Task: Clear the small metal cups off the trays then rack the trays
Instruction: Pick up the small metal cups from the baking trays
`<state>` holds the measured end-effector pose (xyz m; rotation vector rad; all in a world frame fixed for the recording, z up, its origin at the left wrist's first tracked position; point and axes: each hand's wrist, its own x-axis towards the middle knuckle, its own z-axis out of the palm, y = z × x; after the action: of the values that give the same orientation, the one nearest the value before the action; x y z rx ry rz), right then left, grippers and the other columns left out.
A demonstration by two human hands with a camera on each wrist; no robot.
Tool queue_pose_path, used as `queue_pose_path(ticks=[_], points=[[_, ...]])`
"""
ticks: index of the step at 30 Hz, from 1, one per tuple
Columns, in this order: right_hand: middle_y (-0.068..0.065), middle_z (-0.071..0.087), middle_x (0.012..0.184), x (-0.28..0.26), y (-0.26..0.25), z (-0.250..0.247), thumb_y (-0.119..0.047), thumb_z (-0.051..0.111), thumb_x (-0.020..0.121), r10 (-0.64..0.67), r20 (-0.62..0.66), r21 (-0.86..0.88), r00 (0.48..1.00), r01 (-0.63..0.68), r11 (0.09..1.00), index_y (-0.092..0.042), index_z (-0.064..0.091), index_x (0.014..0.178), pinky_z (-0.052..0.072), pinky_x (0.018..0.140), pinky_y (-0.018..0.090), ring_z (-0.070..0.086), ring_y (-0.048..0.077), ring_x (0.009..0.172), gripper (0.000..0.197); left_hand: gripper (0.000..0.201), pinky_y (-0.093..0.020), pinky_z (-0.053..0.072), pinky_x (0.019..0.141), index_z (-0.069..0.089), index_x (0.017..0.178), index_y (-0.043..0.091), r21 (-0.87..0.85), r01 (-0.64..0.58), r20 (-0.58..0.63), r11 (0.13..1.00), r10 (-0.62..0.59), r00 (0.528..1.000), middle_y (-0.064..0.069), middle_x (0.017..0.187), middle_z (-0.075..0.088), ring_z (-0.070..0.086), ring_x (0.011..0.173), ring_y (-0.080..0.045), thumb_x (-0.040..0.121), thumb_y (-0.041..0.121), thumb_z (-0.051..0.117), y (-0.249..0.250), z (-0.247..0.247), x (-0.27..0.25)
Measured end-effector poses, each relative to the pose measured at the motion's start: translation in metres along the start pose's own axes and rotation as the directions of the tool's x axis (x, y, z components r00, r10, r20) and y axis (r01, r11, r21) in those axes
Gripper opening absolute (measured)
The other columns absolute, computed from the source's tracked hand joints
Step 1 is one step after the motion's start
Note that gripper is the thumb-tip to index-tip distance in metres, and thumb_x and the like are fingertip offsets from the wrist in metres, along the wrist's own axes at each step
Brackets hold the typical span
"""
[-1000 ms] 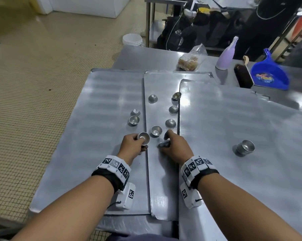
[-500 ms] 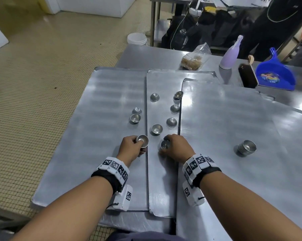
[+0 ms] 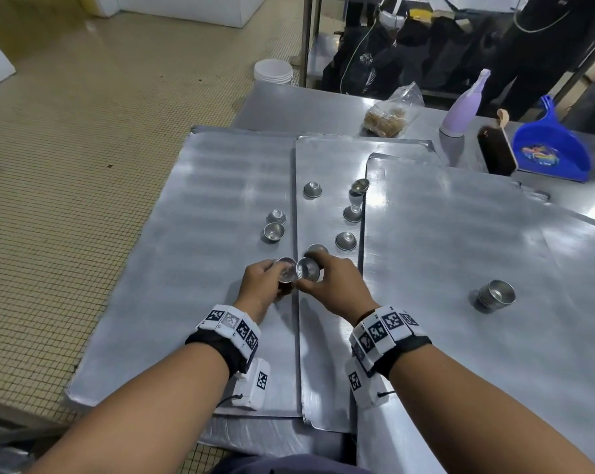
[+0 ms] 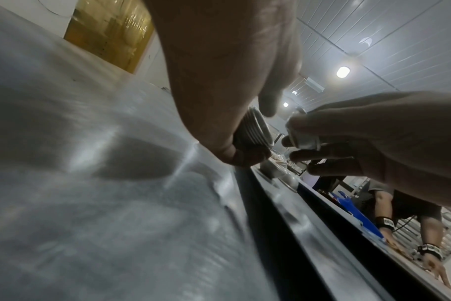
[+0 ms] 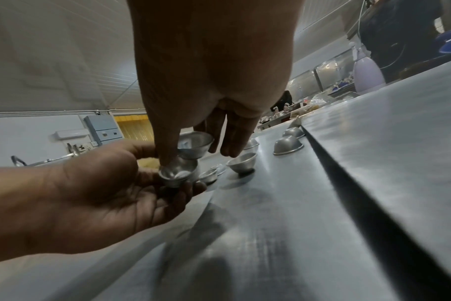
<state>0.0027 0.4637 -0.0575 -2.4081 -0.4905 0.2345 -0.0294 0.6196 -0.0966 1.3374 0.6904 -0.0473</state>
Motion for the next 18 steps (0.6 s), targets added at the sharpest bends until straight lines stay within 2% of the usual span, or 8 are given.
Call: queue_pose_path(ticks=[3, 6, 9, 11, 13, 15, 18], points=[[-0.001, 0.068, 0.113, 0.003, -0.009, 0.006, -0.052, 0.074, 0.078, 0.007, -0.015, -0.002, 1.0, -0.007, 1.0, -0.029, 0.061, 0.119, 0.046, 0.072, 0.03, 0.066, 0.024, 0.095, 0.048, 0.028, -0.036, 0.055, 0.069, 0.072, 0.078, 0.009, -0.189, 0.077, 0.083, 0.979, -0.062, 0.995, -0.011, 0.073, 0.067, 0.065, 0.065, -0.023, 0.092, 0.031, 0.06, 0.007, 0.006, -0.002], [0.001, 0.067, 0.12, 0.005, -0.015, 0.012, -0.05, 0.076, 0.078, 0.014, -0.002, -0.044, 1.0, -0.014, 0.999, -0.026, 0.056, 0.131, 0.05, 0.082, 0.035, 0.064, 0.027, 0.104, 0.062, 0.039, -0.028, 0.053, 0.059, 0.065, 0.083, 0.006, -0.257, 0.1, 0.148, 0.961, -0.063, 0.987, -0.009, 0.071, 0.063, 0.059, 0.056, -0.016, 0.098, 0.038, 0.05, 0.009, 0.008, -0.002], [0.002, 0.066, 0.126, 0.007, -0.016, 0.016, -0.052, 0.079, 0.075, 0.0, 0.035, -0.056, 0.999, 0.002, 0.998, -0.024, 0.051, 0.139, 0.05, 0.088, 0.035, 0.063, 0.025, 0.112, 0.076, 0.04, -0.026, 0.048, 0.055, 0.067, 0.092, 0.005, -0.263, 0.105, 0.117, 0.959, -0.076, 0.99, -0.012, 0.078, 0.063, 0.06, 0.064, -0.021, 0.084, 0.044, 0.058, 0.008, 0.003, 0.002], [0.001, 0.064, 0.128, 0.009, -0.01, 0.016, -0.055, 0.077, 0.074, 0.009, 0.046, -0.052, 0.999, -0.006, 0.999, -0.023, 0.05, 0.139, 0.05, 0.09, 0.034, 0.061, 0.021, 0.115, 0.077, 0.03, -0.028, 0.049, 0.053, 0.069, 0.084, 0.005, -0.244, 0.086, 0.043, 0.966, -0.078, 0.996, -0.011, 0.073, 0.064, 0.062, 0.063, -0.024, 0.085, 0.035, 0.063, 0.008, -0.004, 0.006], [0.001, 0.062, 0.127, 0.013, -0.002, 0.012, -0.052, 0.072, 0.079, 0.036, 0.007, -0.082, 0.999, -0.035, 0.996, -0.021, 0.056, 0.132, 0.048, 0.09, 0.032, 0.06, 0.02, 0.114, 0.063, 0.018, -0.035, 0.056, 0.063, 0.07, 0.081, 0.004, -0.178, 0.052, -0.031, 0.983, -0.059, 0.998, -0.011, 0.069, 0.065, 0.066, 0.063, -0.027, 0.088, 0.02, 0.066, 0.007, -0.013, 0.012], [0.003, 0.062, 0.124, 0.018, 0.006, 0.006, -0.046, 0.067, 0.084, 0.091, -0.051, -0.123, 0.995, -0.097, 0.988, -0.021, 0.06, 0.125, 0.046, 0.088, 0.032, 0.06, 0.024, 0.112, 0.048, 0.014, -0.04, 0.057, 0.074, 0.07, 0.08, 0.004, -0.076, 0.016, -0.075, 0.997, -0.022, 0.997, -0.012, 0.073, 0.066, 0.068, 0.063, -0.025, 0.089, 0.013, 0.065, 0.005, -0.021, 0.016], [0.007, 0.058, 0.129, 0.028, 0.013, 0.001, -0.042, 0.064, 0.089, 0.145, -0.052, -0.188, 0.988, -0.153, 0.97, -0.018, 0.06, 0.125, 0.044, 0.087, 0.034, 0.058, 0.029, 0.113, 0.043, 0.013, -0.043, 0.059, 0.079, 0.068, 0.081, 0.004, -0.021, 0.003, -0.098, 1.0, -0.005, 0.995, -0.015, 0.079, 0.065, 0.068, 0.063, -0.022, 0.09, 0.006, 0.06, 0.001, -0.025, 0.02]])
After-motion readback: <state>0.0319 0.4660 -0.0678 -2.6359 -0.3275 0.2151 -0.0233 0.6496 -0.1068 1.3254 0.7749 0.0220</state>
